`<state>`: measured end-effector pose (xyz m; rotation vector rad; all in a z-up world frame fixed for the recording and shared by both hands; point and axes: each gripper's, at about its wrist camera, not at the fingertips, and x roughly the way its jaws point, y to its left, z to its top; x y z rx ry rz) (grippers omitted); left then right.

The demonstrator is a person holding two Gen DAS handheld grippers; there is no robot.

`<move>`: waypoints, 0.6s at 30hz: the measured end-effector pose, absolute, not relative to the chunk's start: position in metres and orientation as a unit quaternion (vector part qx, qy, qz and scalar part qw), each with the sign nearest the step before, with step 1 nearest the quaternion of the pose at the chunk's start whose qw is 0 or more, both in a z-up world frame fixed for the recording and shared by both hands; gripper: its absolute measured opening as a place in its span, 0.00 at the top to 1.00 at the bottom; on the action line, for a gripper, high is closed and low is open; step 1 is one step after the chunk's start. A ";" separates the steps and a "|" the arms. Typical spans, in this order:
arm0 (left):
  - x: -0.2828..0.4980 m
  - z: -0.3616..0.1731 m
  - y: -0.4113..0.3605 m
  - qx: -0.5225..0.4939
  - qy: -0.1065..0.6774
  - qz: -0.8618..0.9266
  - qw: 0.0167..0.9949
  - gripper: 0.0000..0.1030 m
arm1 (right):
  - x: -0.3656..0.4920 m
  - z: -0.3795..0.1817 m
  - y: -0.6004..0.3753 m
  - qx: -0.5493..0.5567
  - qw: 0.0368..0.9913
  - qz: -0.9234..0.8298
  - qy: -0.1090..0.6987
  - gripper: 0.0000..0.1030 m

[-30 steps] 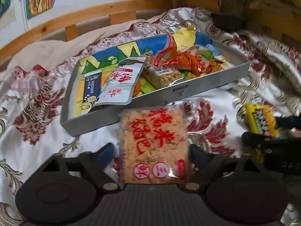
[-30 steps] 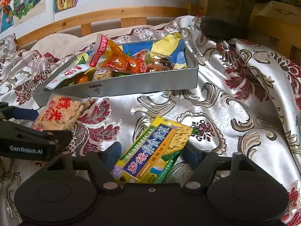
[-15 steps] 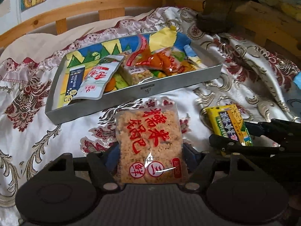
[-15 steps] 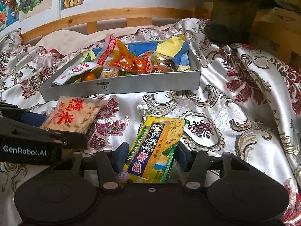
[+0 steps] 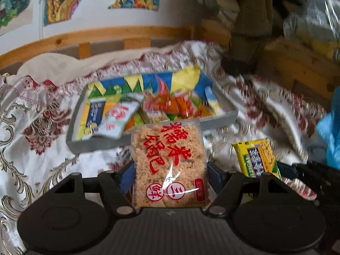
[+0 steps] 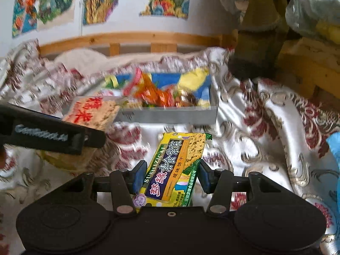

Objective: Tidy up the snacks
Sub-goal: 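Lift both packs and carry them over the tray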

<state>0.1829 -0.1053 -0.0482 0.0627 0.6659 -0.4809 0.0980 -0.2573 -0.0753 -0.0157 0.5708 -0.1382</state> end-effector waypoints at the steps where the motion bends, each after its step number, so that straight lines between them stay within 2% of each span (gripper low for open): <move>1: 0.184 -0.044 -0.103 0.019 0.318 -0.233 0.919 0.28 | 0.096 -0.071 -0.258 -0.006 0.961 -0.065 0.269 0.49; 12: 0.208 -0.012 -0.085 -0.022 0.263 -0.198 0.944 0.28 | 0.098 -0.034 -0.268 0.007 0.986 -0.046 0.160 0.49; 18: 0.238 0.001 -0.081 -0.038 0.248 -0.184 0.950 0.28 | 0.127 -0.024 -0.279 0.015 0.990 -0.044 0.135 0.49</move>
